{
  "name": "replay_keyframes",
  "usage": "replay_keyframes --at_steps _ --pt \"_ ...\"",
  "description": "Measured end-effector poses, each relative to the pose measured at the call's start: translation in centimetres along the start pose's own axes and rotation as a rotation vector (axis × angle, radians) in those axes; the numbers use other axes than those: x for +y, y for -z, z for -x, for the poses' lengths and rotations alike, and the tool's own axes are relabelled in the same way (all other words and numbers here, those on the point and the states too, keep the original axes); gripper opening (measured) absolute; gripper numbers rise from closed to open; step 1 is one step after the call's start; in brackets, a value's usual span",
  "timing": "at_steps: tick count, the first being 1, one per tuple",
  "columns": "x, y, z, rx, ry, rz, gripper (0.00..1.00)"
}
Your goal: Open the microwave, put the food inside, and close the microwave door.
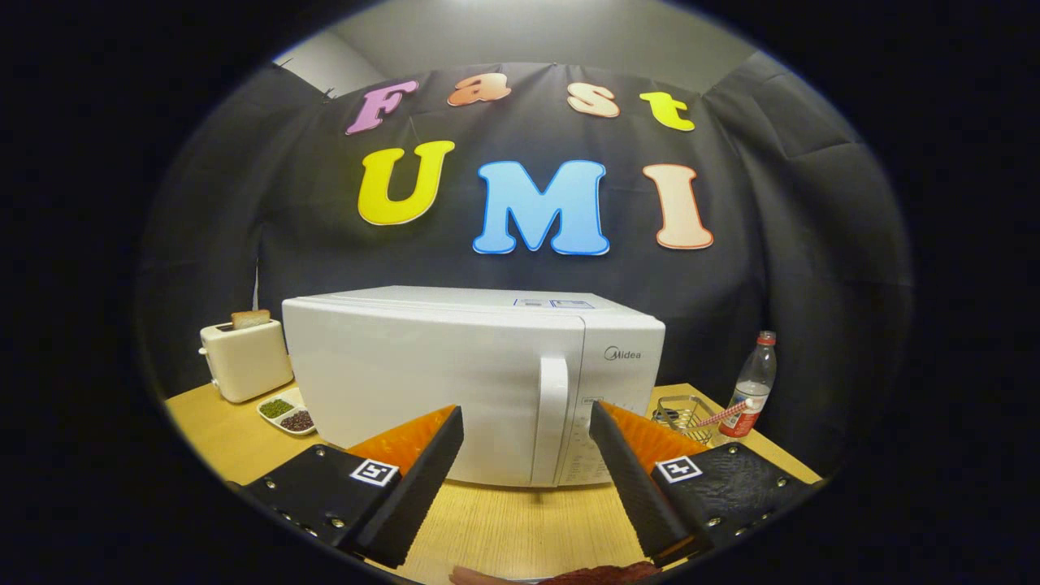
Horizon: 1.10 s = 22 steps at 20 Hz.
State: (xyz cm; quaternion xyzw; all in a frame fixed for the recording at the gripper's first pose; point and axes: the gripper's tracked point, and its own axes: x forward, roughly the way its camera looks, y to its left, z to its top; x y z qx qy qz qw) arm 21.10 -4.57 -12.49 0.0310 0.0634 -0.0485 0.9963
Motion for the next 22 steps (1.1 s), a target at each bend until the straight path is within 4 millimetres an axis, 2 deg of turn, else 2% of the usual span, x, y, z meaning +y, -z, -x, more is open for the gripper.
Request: replay_keyframes --at_steps 2,3,4,8,10,11,14,15,16,17,18,19,20,22 --pt "0.2 -0.5 -1.2 -0.029 -0.015 -0.071 0.99" --pt "-0.5 -0.6 -1.9 -0.026 0.009 -0.086 0.99" --pt "-1.3 -0.2 -2.7 -0.024 0.047 -0.085 0.99" --pt "-1.2 1.2 -4.4 0.021 0.029 -0.083 0.99" --pt "-1.3 1.8 -5.1 0.033 0.017 -0.084 0.99" --pt "-1.6 1.8 -5.4 0.027 0.029 -0.071 0.90" --pt "-1.3 1.5 -5.3 -0.001 0.020 -0.025 0.91" --pt "-1.6 1.5 -5.5 -0.010 0.042 0.009 0.79" --pt "-2.2 1.4 -5.3 -0.012 0.067 0.030 0.71" --pt "-2.3 1.6 -5.3 0.001 0.076 0.039 0.49" --pt "-2.4 1.8 -5.5 0.008 0.091 0.036 0.37" --pt "-2.4 1.8 -5.3 0.020 0.097 0.030 0.32" --pt "-2.3 1.9 -5.2 0.031 0.101 0.021 0.32" --pt "-2.2 1.9 -5.1 0.046 0.086 0.000 0.24"
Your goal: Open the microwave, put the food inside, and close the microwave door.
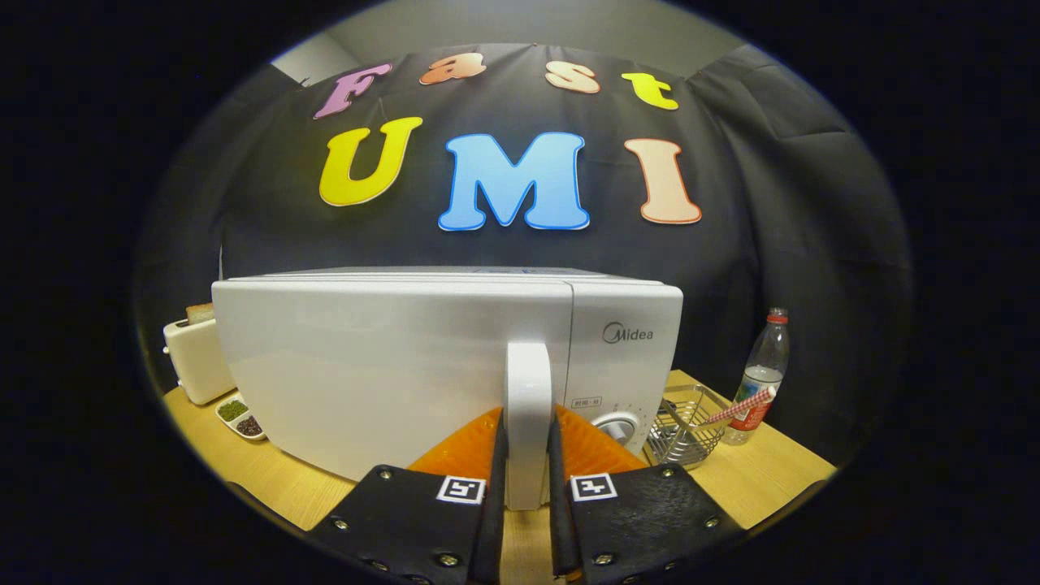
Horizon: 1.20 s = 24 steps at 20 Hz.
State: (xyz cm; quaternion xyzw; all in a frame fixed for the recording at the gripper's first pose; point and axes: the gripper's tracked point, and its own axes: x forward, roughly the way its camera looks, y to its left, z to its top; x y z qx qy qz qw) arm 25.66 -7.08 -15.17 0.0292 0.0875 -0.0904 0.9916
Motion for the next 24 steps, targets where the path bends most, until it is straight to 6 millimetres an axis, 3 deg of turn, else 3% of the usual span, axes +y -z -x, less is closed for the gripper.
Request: replay_keyframes --at_steps 3,4,8,16,24 --pt "0.2 0.2 0.4 0.012 -0.021 -0.011 0.24" --pt "0.0 0.1 0.2 0.021 -0.025 -0.022 0.15" --pt "0.3 0.5 2.0 0.019 -0.026 -0.002 0.15" --pt "2.7 1.5 10.0 0.015 -0.124 -0.031 0.15" --pt "8.5 2.7 18.4 -0.016 -0.293 -0.013 0.14"
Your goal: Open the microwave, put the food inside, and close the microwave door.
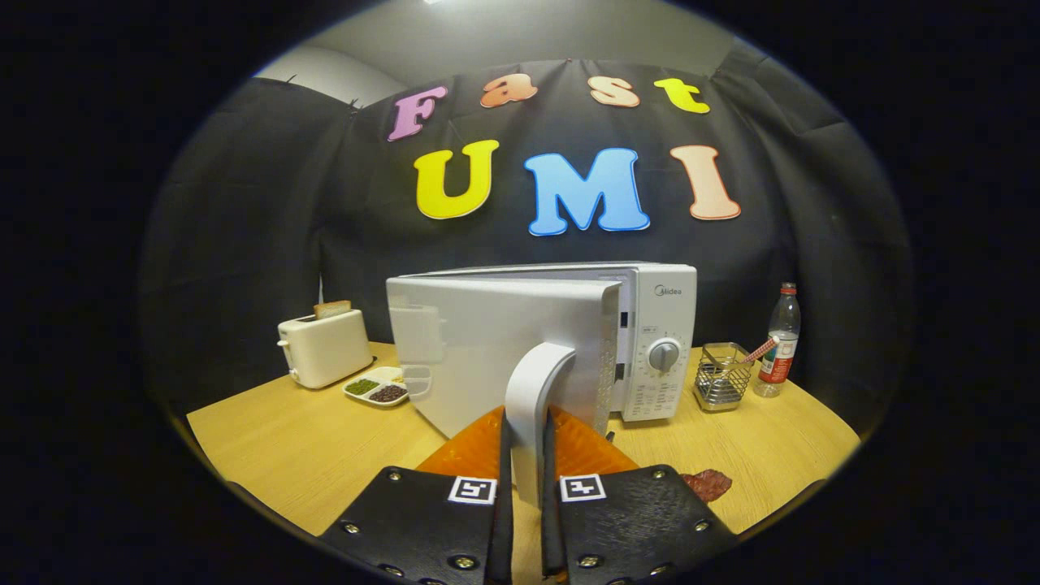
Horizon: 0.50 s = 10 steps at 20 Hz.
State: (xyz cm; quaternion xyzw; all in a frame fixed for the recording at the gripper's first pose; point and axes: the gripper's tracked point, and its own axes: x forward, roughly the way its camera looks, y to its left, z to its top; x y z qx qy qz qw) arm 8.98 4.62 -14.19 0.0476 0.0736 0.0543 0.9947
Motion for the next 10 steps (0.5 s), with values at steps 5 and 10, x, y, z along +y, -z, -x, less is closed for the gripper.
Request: replay_keyframes --at_steps 5,10 --pt "6.4 0.7 3.0 -0.041 -0.039 0.035 0.14" --pt "12.6 1.4 4.6 -0.120 -0.021 0.113 0.14"
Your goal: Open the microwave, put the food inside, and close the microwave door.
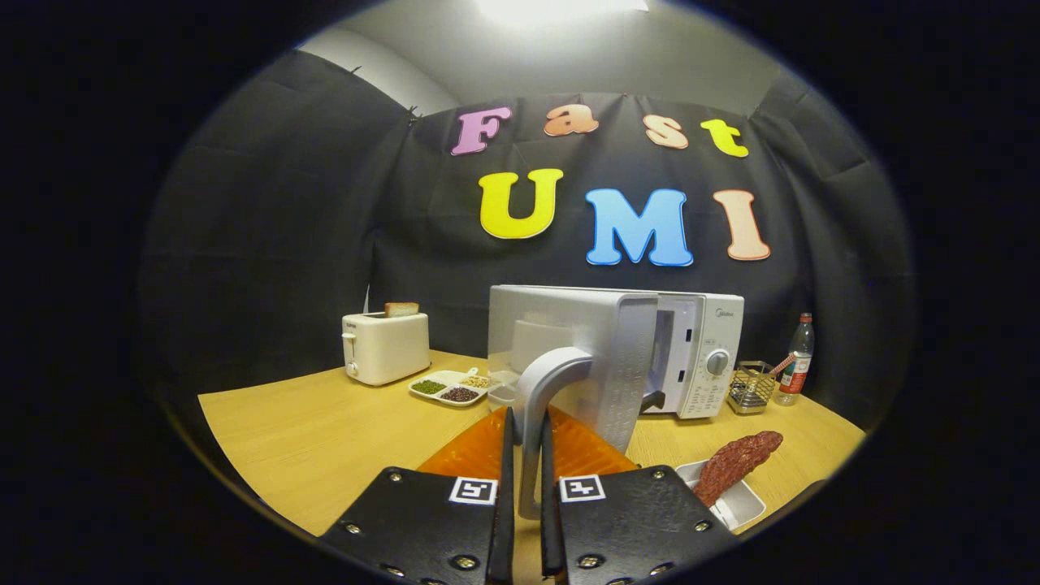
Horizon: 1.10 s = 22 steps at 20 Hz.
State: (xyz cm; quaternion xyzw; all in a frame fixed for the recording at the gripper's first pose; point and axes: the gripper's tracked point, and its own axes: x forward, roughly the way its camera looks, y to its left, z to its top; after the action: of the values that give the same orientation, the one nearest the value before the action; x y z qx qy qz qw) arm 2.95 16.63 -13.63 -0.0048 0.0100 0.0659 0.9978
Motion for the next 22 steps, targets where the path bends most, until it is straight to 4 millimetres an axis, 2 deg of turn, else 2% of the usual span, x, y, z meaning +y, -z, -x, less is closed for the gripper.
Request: replay_keyframes --at_steps 5,10,13,18,21,22 --pt "6.5 1.1 0.4 0.024 0.001 -0.019 0.14" --pt "10.6 1.4 0.4 0.035 0.040 -0.063 0.13" --pt "13.6 2.0 0.6 0.069 -0.030 -0.081 0.13" --pt "14.5 1.3 1.8 0.059 -0.127 -0.088 0.13" --pt "13.8 0.7 2.5 0.061 -0.182 -0.102 0.14" --pt "13.8 0.7 2.6 0.071 -0.206 -0.103 0.18"
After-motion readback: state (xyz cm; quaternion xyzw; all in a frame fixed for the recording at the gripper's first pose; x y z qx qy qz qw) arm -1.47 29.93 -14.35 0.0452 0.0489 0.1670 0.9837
